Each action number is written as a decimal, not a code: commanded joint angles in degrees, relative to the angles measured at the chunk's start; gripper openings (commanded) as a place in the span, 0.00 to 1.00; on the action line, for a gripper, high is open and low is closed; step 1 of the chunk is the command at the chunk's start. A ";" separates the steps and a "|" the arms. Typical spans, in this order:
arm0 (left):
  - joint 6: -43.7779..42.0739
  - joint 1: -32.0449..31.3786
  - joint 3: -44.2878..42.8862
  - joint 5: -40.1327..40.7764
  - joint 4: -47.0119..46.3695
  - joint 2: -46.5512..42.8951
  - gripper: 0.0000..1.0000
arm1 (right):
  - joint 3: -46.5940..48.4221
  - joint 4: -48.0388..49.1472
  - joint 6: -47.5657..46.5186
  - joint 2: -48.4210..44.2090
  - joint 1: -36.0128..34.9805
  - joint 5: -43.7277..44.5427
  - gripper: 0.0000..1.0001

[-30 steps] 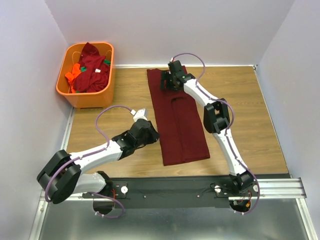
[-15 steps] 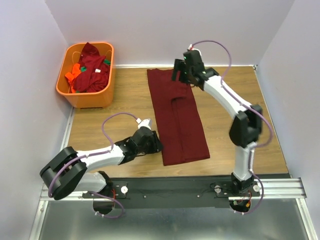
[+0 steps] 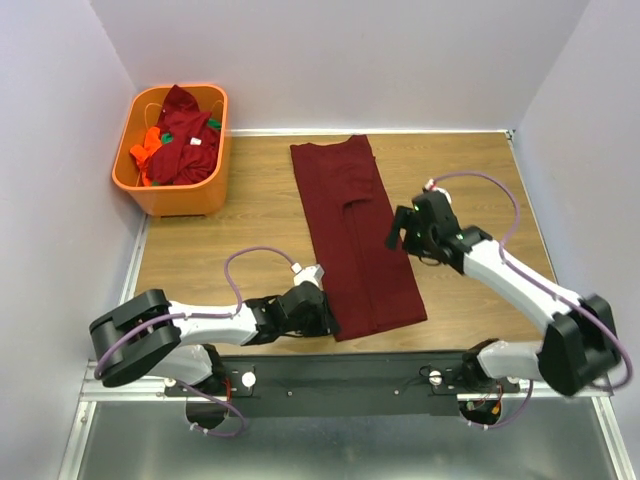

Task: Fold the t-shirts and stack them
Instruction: Fold the tshirt

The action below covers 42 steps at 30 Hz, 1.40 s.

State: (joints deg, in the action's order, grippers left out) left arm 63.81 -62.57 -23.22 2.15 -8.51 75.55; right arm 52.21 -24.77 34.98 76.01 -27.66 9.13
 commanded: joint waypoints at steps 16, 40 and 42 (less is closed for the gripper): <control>5.62 -2.12 -0.42 -0.13 7.22 -5.25 0.42 | -17.04 -5.55 8.61 -14.22 -0.03 -2.26 0.86; 7.56 1.82 4.23 2.50 17.38 -10.32 0.00 | -14.50 -4.41 8.52 -9.56 -0.37 -14.48 0.77; 7.29 4.90 5.37 2.77 20.89 -15.31 0.00 | -14.41 -3.27 9.22 -9.13 -0.99 -15.10 0.78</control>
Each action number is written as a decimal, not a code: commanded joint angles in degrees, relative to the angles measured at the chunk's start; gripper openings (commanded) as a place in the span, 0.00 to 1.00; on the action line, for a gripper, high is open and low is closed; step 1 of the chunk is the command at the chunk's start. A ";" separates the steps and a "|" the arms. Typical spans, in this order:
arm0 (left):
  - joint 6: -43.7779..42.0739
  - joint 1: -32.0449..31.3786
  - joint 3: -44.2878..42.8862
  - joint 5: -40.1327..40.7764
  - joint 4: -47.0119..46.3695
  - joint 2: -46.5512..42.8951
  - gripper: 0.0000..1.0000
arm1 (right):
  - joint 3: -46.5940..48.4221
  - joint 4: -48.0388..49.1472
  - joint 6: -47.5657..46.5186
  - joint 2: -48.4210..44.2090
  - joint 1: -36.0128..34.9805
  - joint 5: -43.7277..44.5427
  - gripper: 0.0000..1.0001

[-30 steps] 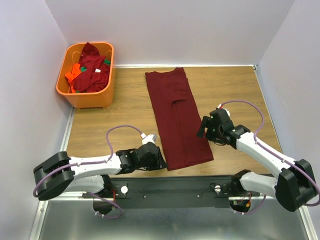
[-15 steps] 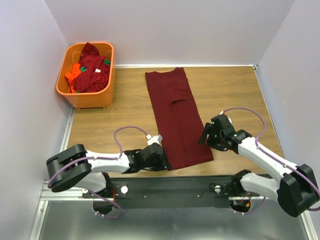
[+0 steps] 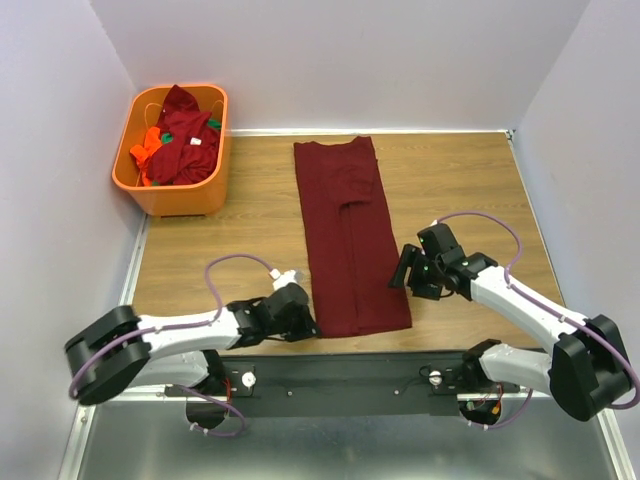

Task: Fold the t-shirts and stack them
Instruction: Fold the tshirt

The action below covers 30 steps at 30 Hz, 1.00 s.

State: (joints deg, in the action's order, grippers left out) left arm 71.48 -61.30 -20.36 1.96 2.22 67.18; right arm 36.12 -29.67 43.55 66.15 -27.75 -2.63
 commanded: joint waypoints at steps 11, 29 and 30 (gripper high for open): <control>-4.16 6.72 1.38 1.39 10.53 -11.55 0.00 | -5.17 -0.90 3.20 -2.86 -2.66 -10.97 0.72; -5.13 6.63 2.17 0.51 8.59 -9.96 0.00 | -12.03 -2.33 6.02 -3.57 -2.66 -10.90 0.42; -5.13 6.72 2.17 0.42 8.51 -9.96 0.00 | -12.38 -1.89 6.11 -3.40 -2.66 -10.90 0.42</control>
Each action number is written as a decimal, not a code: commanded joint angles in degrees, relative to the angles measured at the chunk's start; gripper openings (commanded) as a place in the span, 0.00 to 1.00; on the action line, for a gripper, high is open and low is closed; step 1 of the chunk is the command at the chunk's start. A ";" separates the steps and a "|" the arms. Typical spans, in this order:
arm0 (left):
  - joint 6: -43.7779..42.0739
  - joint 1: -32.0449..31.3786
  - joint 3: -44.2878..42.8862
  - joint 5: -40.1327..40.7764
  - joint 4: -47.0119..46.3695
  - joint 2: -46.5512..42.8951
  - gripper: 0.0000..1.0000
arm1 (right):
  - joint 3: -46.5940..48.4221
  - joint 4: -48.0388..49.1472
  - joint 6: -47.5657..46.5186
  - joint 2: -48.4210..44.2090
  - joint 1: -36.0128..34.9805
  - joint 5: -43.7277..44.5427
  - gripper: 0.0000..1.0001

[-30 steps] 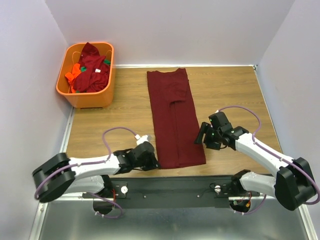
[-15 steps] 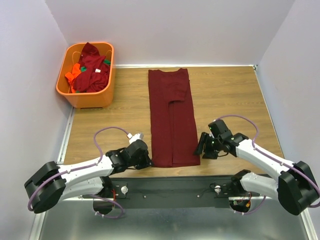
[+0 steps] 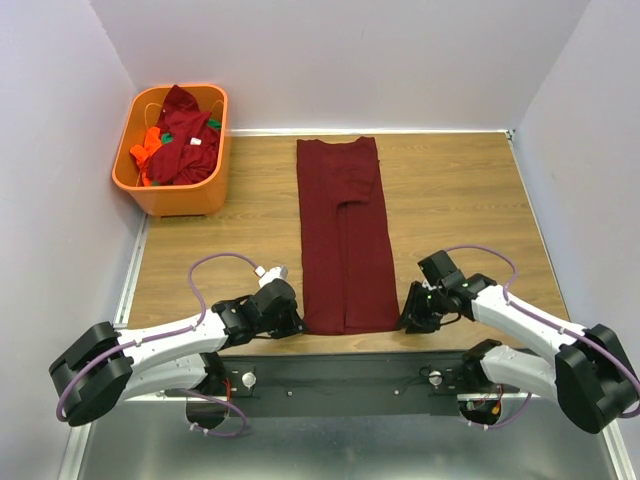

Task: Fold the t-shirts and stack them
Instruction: Fold the tshirt

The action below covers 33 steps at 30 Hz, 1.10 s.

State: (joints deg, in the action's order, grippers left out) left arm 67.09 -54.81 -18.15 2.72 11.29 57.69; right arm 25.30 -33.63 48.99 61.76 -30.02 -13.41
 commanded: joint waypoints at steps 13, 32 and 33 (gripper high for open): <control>-1.08 0.14 0.49 -1.23 -1.44 -0.39 0.00 | -1.40 1.90 0.49 -6.38 -0.39 0.22 0.43; -1.08 0.14 0.57 -1.49 -1.53 -0.12 0.00 | -2.01 5.68 -2.85 -0.23 -0.39 1.46 0.35; -1.17 0.14 0.49 -1.49 -1.53 -0.12 0.00 | -2.44 5.68 -2.85 -0.67 -0.48 1.54 0.34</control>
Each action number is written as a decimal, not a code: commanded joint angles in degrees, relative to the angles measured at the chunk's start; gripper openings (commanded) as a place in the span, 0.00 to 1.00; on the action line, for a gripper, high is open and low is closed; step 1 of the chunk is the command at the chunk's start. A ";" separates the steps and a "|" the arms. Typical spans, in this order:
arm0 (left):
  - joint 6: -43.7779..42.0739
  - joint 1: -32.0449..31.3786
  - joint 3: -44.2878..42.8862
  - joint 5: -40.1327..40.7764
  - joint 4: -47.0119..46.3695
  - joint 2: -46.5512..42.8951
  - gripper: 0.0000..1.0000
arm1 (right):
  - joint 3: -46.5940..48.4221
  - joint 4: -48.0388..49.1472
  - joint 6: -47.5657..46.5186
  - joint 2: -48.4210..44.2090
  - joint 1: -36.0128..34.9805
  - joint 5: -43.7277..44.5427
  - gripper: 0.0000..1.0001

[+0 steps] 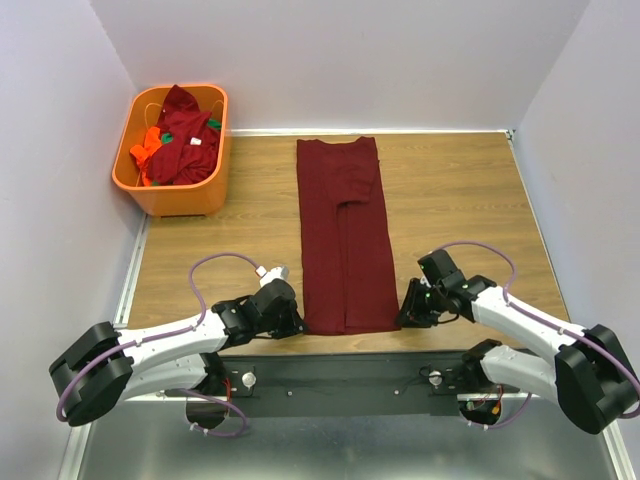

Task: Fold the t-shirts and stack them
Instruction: Fold the tshirt

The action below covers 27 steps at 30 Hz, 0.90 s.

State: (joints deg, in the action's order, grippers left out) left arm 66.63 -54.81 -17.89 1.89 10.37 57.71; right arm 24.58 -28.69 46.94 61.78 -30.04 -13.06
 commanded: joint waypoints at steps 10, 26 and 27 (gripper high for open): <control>-1.24 0.05 -0.04 -1.36 -0.97 0.29 0.00 | -3.92 -0.05 -0.09 -2.62 -0.37 1.28 0.01; -11.25 0.31 -13.91 3.56 -0.43 6.61 0.00 | 12.59 -3.05 -3.16 0.08 -0.37 6.90 0.01; -11.96 1.01 -14.71 3.82 -0.79 8.45 0.00 | 13.73 -2.17 -3.60 1.14 -0.37 8.82 0.01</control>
State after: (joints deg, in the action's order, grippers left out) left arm 59.59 -55.57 -28.99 2.55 10.61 62.76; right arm 33.89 -32.82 45.34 60.23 -30.04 -9.98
